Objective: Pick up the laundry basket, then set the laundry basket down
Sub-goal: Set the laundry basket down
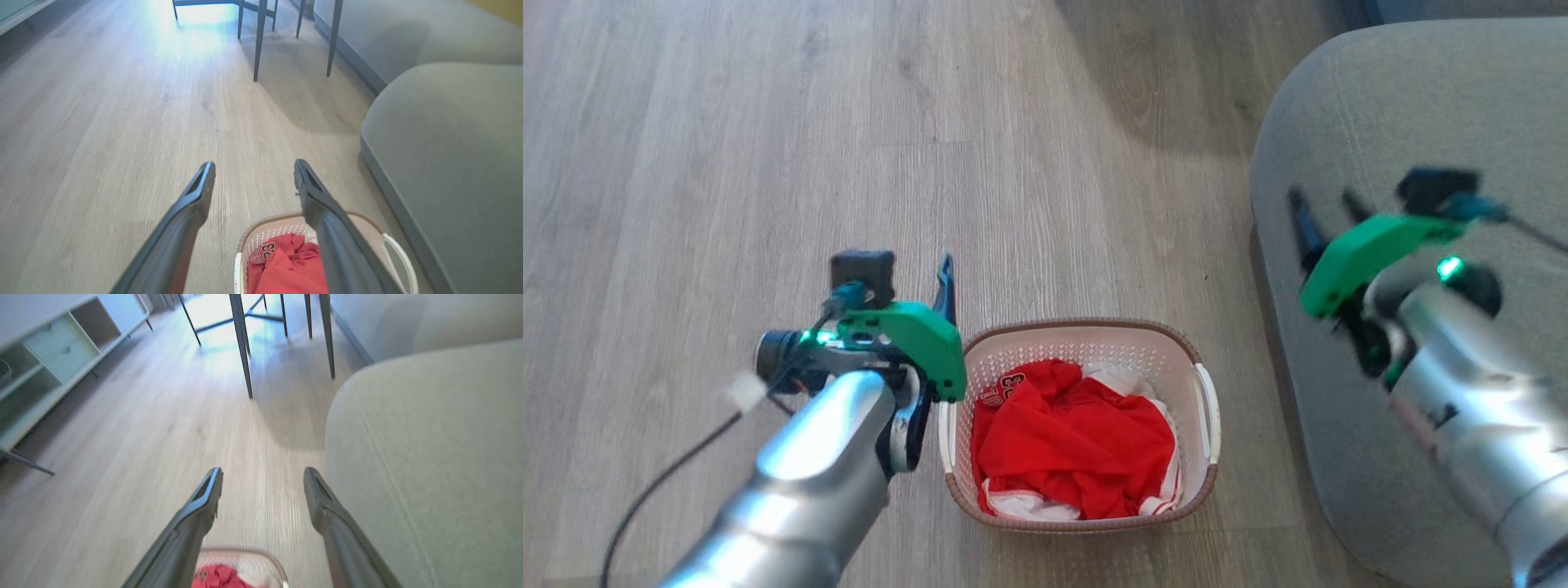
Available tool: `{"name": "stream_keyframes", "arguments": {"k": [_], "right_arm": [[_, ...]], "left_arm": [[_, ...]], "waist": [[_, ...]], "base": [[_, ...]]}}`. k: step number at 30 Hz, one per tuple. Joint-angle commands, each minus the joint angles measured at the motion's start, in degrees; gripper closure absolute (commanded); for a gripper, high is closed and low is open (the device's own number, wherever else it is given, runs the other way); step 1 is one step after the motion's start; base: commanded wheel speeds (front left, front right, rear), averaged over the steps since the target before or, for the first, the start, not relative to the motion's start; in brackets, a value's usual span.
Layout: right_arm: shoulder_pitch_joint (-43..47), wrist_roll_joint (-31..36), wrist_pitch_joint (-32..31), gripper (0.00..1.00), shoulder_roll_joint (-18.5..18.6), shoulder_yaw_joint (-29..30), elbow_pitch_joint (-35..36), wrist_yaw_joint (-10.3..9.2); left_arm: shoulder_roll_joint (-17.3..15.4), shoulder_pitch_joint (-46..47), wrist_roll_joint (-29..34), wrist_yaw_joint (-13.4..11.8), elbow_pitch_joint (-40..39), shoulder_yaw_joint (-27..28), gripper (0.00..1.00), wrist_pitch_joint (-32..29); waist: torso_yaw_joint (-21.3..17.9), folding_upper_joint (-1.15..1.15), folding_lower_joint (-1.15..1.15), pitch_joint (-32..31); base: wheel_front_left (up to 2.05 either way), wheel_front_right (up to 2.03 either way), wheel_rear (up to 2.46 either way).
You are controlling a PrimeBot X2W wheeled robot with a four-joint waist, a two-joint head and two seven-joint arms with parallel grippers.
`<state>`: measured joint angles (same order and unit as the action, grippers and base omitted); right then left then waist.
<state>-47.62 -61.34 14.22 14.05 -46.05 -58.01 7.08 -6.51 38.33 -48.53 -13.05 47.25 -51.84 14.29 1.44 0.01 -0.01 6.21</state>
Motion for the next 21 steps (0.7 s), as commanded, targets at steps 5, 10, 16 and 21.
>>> {"name": "stream_keyframes", "arguments": {"k": [5, 10, 16, 21], "right_arm": [[9.09, 15.96, 0.76, 0.0, 0.48, 18.2, 15.68, 0.41], [20.44, 30.36, 0.77, 0.0, -4.08, 32.24, 31.79, 0.41], [30.34, 39.74, 0.77, 0.0, -7.58, 38.21, 44.53, 0.41], [35.06, 42.47, 0.77, 0.0, -8.95, 39.57, 51.24, 0.41]], "left_arm": [[-1.91, -9.69, 11.67, -3.47, -17.39, 16.05, 0.0, 0.7], [1.13, -19.22, 24.78, -2.35, -33.05, 27.17, 0.0, 0.7], [3.44, -26.54, 31.71, 1.38, -42.07, 34.61, 0.0, 0.7], [3.6, -29.03, 31.49, 1.98, -45.93, 36.13, 0.0, 0.71]], "waist": [[0.1, -0.01, 0.01, -0.53], [0.66, -0.01, 0.01, 0.3], [1.59, -0.01, 0.01, 0.84], [1.91, -0.01, 0.01, 0.98]], "base": [[0.0, 0.0, 0.0], [0.0, 0.0, 0.0], [0.0, 0.0, 0.0], [0.0, 0.0, 0.0]]}}
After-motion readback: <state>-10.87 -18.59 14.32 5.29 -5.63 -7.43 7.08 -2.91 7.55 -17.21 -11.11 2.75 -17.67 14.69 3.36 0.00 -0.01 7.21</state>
